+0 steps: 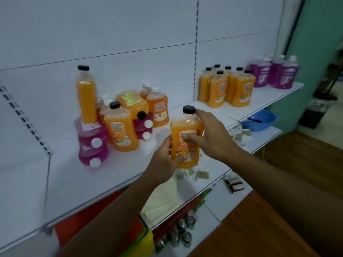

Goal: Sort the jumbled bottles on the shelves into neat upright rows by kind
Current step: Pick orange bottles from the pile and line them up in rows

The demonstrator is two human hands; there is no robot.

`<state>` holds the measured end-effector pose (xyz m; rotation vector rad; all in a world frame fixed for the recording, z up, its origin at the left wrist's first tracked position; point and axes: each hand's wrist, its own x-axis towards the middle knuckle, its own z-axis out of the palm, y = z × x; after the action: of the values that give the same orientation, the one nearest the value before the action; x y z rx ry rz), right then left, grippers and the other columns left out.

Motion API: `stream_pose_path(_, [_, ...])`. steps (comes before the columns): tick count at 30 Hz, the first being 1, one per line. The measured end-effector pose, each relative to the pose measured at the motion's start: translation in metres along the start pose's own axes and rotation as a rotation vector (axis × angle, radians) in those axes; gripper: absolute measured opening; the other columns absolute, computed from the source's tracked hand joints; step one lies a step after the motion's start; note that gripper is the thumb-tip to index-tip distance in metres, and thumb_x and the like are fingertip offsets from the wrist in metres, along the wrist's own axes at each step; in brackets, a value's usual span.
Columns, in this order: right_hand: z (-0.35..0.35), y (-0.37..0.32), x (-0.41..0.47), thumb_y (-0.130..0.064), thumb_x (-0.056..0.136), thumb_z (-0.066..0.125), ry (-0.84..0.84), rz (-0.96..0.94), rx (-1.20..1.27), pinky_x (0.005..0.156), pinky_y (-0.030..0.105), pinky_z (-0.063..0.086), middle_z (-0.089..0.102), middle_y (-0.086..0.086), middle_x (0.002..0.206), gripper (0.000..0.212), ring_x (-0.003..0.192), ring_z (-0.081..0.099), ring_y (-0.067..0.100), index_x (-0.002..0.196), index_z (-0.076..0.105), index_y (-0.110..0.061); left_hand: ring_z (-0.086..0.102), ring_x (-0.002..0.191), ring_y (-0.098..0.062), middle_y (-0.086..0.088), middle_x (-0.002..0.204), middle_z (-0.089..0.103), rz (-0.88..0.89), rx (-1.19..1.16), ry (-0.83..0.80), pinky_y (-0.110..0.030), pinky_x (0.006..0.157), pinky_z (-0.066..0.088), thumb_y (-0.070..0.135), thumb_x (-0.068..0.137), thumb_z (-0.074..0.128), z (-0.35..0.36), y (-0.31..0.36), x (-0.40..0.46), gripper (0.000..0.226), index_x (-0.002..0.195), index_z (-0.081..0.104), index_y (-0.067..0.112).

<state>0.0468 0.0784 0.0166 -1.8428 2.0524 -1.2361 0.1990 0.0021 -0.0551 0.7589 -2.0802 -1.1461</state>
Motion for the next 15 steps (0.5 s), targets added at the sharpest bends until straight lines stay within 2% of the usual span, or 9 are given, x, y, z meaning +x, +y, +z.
stream_pose_path(3, [-0.027,0.042,0.016,-0.037,0.081,0.073,0.065,0.045,-0.042,0.09,0.023,0.036,0.049,0.002,0.129,0.068,0.109,0.046,0.01,0.139,0.037,-0.038,0.058,0.11,-0.009,0.008,0.128,0.058,0.007,-0.015,-0.069,-0.029,0.097,0.049,0.033,0.09,0.064,0.038,0.003,0.051,0.056,0.139,0.04,0.025])
stream_pose_path(7, [-0.057,0.094,0.056,-0.034,0.082,0.073,0.124,0.089,-0.144,0.094,0.022,0.033,0.048,0.002,0.137,0.07,0.122,0.045,0.016,0.141,0.037,-0.033,0.053,0.107,-0.005,0.014,0.127,0.053,0.005,-0.053,-0.128,-0.023,0.09,0.043,0.042,0.088,0.064,0.083,0.005,0.127,0.062,0.142,0.036,0.029])
stream_pose_path(9, [-0.068,0.118,0.082,-0.034,0.082,0.074,0.132,0.123,-0.174,0.101,0.028,0.038,0.047,0.001,0.139,0.071,0.125,0.045,0.019,0.142,0.035,-0.032,0.054,0.1,-0.003,0.014,0.123,0.053,0.025,-0.081,-0.152,-0.015,0.084,0.044,0.043,0.087,0.063,0.1,0.004,0.166,0.061,0.14,0.037,0.028])
stream_pose_path(10, [-0.072,0.13,0.096,-0.034,0.081,0.074,0.133,0.141,-0.179,0.104,0.036,0.042,0.046,-0.001,0.14,0.073,0.126,0.045,0.02,0.142,0.034,-0.032,0.055,0.097,-0.002,0.013,0.122,0.054,0.039,-0.1,-0.161,-0.011,0.079,0.045,0.04,0.087,0.064,0.107,0.002,0.186,0.059,0.139,0.039,0.027])
stream_pose_path(12, [-0.082,0.151,0.12,-0.034,0.08,0.075,0.135,0.168,-0.183,0.105,0.047,0.043,0.043,-0.002,0.144,0.08,0.13,0.044,0.022,0.145,0.028,-0.031,0.056,0.096,-0.001,0.011,0.12,0.058,0.06,-0.113,-0.172,-0.011,0.076,0.046,0.036,0.087,0.067,0.118,-0.003,0.224,0.057,0.137,0.042,0.026])
stream_pose_path(15, [-0.093,0.178,0.153,-0.032,0.081,0.075,0.14,0.217,-0.217,0.107,0.045,0.04,0.037,0.0,0.15,0.092,0.134,0.04,0.024,0.151,0.015,-0.032,0.06,0.099,-0.004,0.009,0.116,0.063,0.06,-0.129,-0.16,-0.019,0.082,0.05,0.039,0.084,0.071,0.138,-0.013,0.272,0.057,0.134,0.044,0.028])
